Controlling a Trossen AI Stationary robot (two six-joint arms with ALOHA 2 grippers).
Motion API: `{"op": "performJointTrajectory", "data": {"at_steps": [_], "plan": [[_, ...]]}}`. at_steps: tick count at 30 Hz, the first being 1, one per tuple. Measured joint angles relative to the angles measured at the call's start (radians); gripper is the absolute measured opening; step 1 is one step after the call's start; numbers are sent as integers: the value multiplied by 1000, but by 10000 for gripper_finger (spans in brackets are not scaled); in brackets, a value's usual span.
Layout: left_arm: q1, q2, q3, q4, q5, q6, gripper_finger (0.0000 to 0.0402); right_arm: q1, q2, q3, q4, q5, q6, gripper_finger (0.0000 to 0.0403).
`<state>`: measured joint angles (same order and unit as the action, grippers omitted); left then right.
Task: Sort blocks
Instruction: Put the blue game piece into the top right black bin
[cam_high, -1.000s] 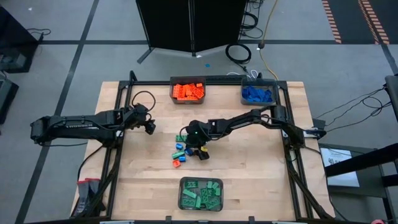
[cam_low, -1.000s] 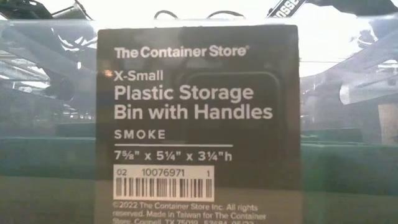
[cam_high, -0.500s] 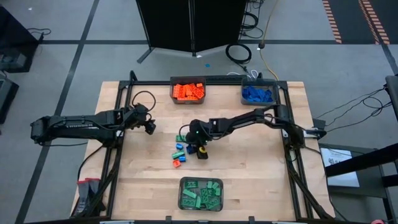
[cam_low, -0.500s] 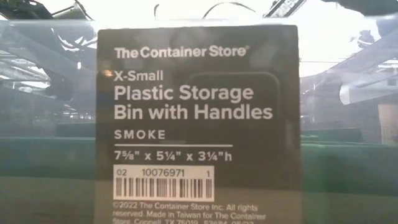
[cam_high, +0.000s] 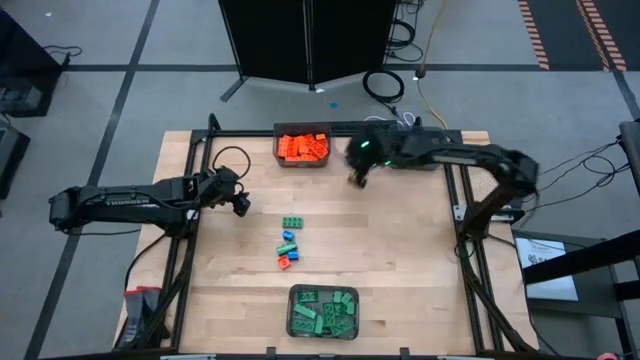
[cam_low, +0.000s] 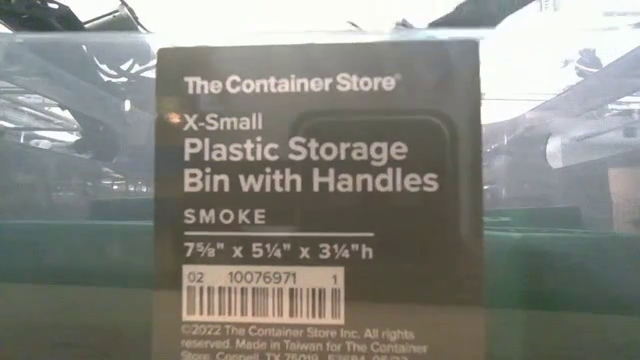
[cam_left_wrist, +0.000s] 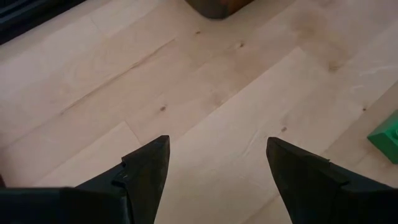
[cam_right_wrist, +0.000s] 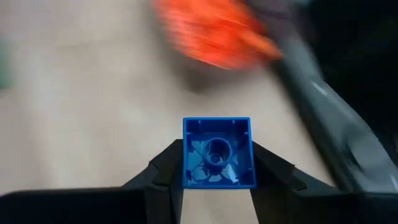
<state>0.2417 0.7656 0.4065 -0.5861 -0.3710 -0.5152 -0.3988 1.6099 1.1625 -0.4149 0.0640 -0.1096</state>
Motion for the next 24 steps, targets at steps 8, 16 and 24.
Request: {"op": "performJointTrajectory", "data": {"at_steps": [8,16,24], "plan": [[0,0,0,1,0,-1,270,-287,-218,-289,0,272,283,120],[0,0,0,1,0,-1,270,-439,-226,-360,-5,415,633,120],[0,0,0,1,0,-1,270,-520,-226,-361,-8,458,752,120]]}}
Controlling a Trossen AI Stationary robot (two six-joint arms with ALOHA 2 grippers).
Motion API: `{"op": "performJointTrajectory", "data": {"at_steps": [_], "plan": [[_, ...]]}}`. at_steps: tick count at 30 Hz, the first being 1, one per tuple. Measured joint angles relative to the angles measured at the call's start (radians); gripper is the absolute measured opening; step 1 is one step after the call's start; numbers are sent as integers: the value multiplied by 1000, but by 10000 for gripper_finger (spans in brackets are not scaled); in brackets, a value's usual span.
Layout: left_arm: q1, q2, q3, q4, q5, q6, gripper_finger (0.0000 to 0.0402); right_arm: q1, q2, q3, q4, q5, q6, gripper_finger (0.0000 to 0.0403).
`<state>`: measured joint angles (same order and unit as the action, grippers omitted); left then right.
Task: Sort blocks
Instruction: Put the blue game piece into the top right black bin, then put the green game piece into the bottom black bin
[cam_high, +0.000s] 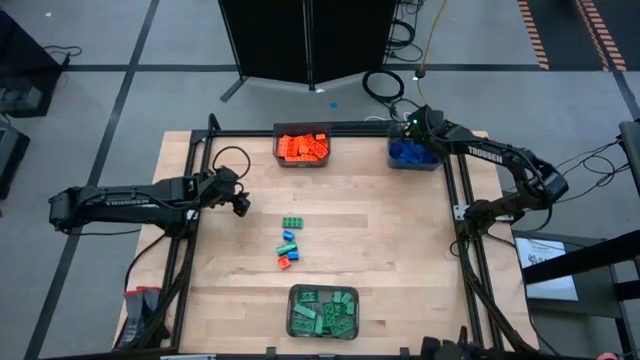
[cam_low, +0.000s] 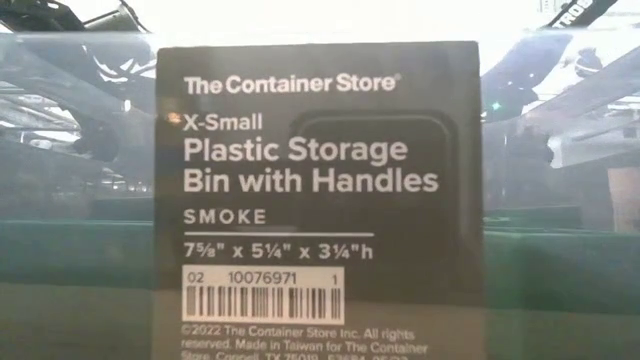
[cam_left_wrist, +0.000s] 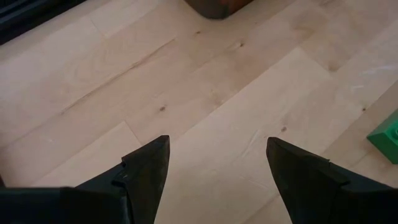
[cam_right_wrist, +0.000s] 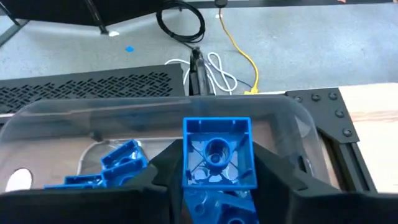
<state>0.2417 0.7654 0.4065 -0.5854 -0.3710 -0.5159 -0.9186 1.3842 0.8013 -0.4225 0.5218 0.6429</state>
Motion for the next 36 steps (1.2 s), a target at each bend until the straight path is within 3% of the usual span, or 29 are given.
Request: {"op": "performJointTrajectory", "data": {"at_steps": [2,8,12,16,21,24,31,36], "plan": [[0,0,0,0,0,0,270,-10,0,0,0,-3,-12,141],[0,0,0,0,0,0,270,-23,0,0,13,-26,-59,266],[0,0,0,0,0,6,270,-23,0,0,42,-59,-67,307],[0,0,0,0,0,6,270,-23,-7,0,157,-210,-70,317],[0,0,0,0,0,6,270,4,-10,1,409,-562,-113,310],[0,0,0,0,0,6,270,54,-10,1,520,-715,-108,306],[0,0,0,0,-5,5,270,298,5,2,597,-755,-148,303],[0,0,0,1,-6,-1,270,495,93,2,660,-683,-198,303]]}}
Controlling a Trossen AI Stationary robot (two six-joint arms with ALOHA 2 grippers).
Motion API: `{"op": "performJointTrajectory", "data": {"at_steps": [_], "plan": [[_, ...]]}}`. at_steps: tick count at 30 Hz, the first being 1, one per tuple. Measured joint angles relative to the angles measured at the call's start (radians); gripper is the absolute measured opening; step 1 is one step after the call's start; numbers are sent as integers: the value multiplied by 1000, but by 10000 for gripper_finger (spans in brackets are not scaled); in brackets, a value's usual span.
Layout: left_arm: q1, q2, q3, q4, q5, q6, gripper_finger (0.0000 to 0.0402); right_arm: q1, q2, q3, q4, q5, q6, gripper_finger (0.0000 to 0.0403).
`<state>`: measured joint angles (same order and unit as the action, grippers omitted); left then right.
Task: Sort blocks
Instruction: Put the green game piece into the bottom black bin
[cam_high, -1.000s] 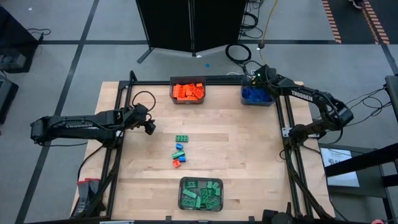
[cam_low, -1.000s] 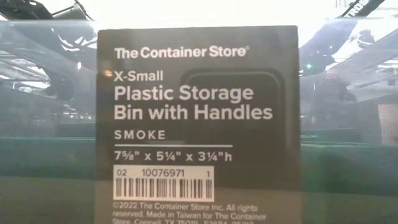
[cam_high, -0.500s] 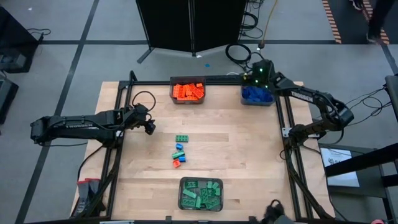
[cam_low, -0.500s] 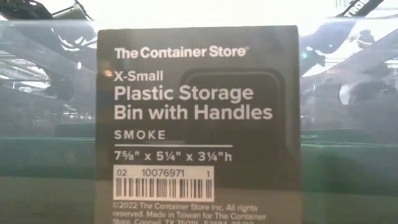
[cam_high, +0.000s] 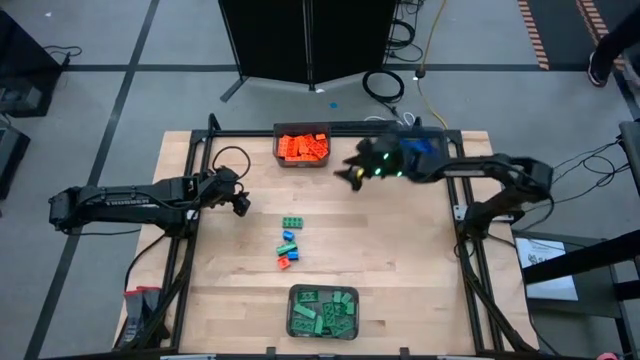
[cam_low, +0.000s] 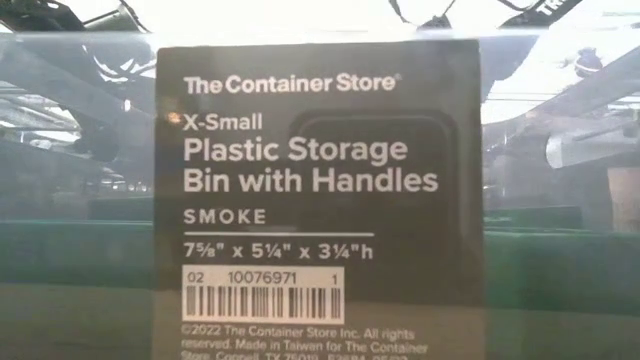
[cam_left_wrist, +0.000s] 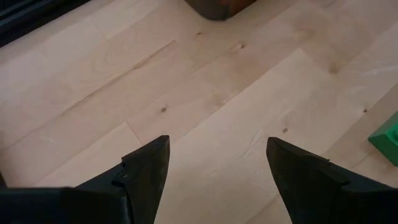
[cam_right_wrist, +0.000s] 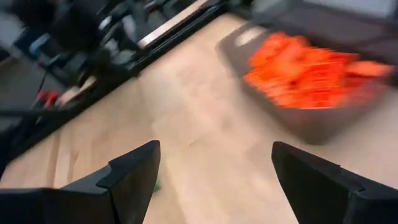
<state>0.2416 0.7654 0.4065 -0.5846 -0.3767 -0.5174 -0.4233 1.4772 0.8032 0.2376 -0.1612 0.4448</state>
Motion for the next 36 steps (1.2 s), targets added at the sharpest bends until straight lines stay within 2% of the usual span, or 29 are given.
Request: {"op": "performJointTrajectory", "data": {"at_steps": [4,9,15,20,31,34,36], "plan": [[0,0,0,1,0,0,270,106,127,55,60,8,-41,303],[0,0,0,0,0,0,270,207,319,230,24,1,-180,303],[0,0,0,0,1,0,270,277,513,487,-159,-2,-368,303],[0,0,0,-1,1,0,270,299,630,639,-302,-2,-416,303],[0,0,0,-5,2,8,270,317,757,684,-370,-16,-381,303],[0,0,0,-4,2,8,270,323,771,686,-401,52,-376,286],[0,0,0,-4,2,7,270,331,773,686,-414,119,-357,259]]}}
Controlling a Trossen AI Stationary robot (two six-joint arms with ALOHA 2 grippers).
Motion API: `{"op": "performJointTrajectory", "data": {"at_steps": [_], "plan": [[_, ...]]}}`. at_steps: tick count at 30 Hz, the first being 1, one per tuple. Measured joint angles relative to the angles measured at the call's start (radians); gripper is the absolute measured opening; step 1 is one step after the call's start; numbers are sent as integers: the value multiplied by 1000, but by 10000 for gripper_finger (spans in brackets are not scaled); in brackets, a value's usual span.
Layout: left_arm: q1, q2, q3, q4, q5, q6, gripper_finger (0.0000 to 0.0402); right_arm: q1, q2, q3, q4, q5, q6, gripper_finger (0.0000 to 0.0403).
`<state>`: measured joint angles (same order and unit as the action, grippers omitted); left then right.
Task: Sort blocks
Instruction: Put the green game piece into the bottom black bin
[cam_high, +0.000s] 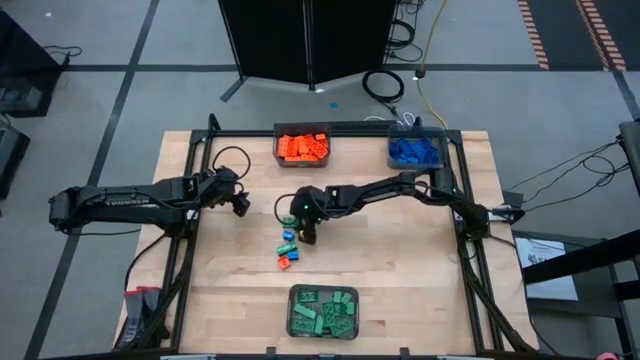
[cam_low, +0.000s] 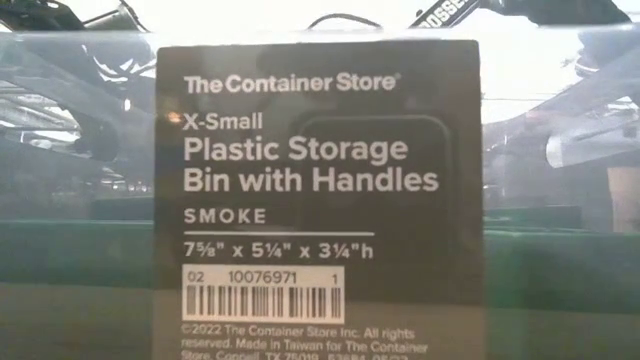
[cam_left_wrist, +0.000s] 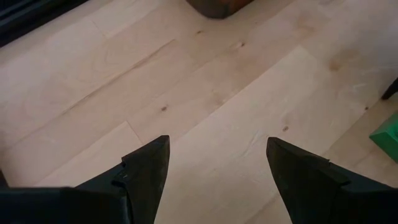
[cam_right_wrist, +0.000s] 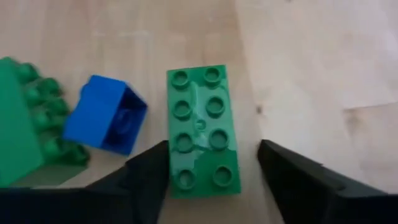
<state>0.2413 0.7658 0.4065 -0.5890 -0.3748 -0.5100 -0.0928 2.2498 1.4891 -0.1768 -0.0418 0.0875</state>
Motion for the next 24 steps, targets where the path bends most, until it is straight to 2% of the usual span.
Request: {"op": "performJointTrajectory", "data": {"at_steps": [6,17,24], "plan": [[0,0,0,3,0,1,270,-2,2,-3,22,34,69,116],[0,0,0,3,0,0,270,-13,-44,-11,33,0,166,120],[0,0,0,4,0,-1,270,-31,-143,-11,50,44,172,120]]}}
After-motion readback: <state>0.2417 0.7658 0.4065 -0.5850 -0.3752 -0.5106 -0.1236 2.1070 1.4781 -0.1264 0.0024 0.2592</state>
